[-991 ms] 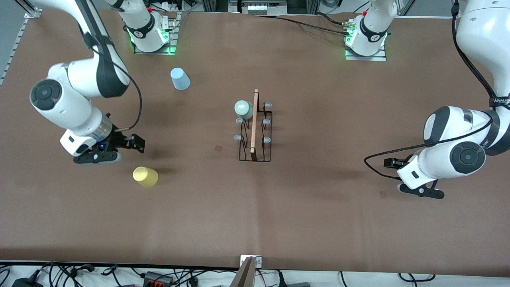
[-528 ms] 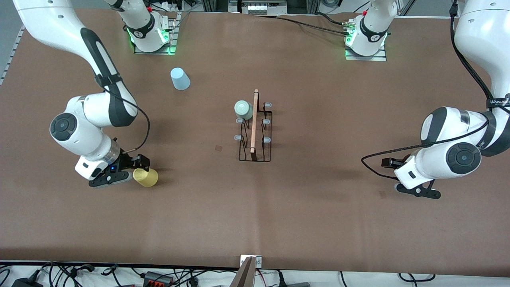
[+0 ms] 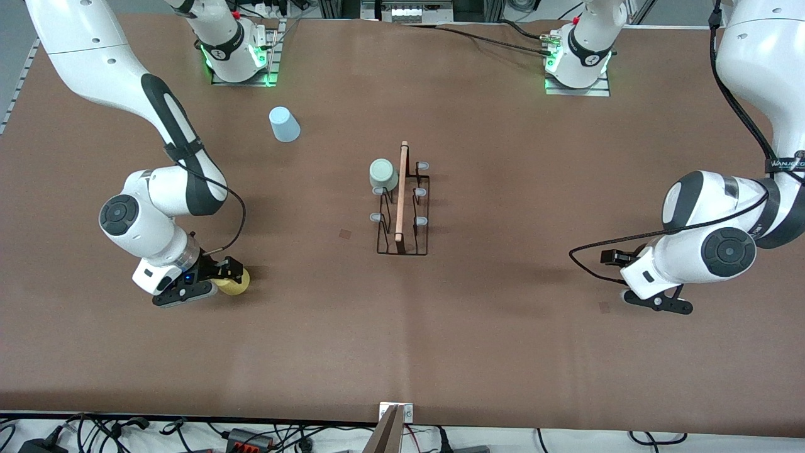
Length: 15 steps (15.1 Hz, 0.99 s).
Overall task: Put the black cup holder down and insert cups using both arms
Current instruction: 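Grasp the yellow cup with the right gripper and lift it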
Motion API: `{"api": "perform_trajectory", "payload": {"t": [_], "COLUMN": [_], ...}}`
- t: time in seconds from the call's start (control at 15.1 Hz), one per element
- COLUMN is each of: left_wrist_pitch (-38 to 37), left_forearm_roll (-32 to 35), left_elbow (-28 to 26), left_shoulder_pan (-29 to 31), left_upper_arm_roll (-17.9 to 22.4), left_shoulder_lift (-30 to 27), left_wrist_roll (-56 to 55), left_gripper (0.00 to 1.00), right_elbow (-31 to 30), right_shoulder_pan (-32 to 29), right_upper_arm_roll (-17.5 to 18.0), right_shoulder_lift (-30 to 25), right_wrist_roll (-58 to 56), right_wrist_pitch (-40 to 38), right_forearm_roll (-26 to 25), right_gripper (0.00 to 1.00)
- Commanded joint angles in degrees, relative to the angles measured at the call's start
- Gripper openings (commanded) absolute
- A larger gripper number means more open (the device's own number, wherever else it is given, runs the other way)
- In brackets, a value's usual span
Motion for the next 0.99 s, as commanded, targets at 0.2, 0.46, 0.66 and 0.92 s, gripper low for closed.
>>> {"api": "perform_trajectory", "payload": {"t": [0.2,0.46,0.66,0.92], "left_wrist_pitch": [0.4,0.4,0.4,0.4], "left_forearm_roll": [0.8,0.8,0.7,0.7], "left_elbow": [0.4,0.4,0.5,0.6], "left_shoulder_pan": [0.1,0.1,0.1,0.1], "left_upper_arm_roll": [-0.5,-0.5,-0.5,-0.5], "left_shoulder_lift": [0.2,0.2,0.2,0.2], "left_wrist_roll": [-0.1,-0.1,-0.1,-0.1], "left_gripper": [1.00,1.00,1.00,1.00], "right_elbow": [-0.7,-2.0,-2.0,-1.3], "right_shoulder_pan": [0.1,0.1,0.1,0.4], "right_upper_arm_roll": [0.2,0.2,0.2,0.2], "right_shoulder_lift": [0.3,0.2,-0.1,-1.9], "right_wrist_roll": [0.3,0.3,-0.1,0.0], "right_wrist_pitch": [-0.3,-0.6,-1.4,-4.2], "right_forearm_roll": [3.3,4.2,4.2,4.0], "right_gripper": [1.00,1.00,0.81,0.26]}}
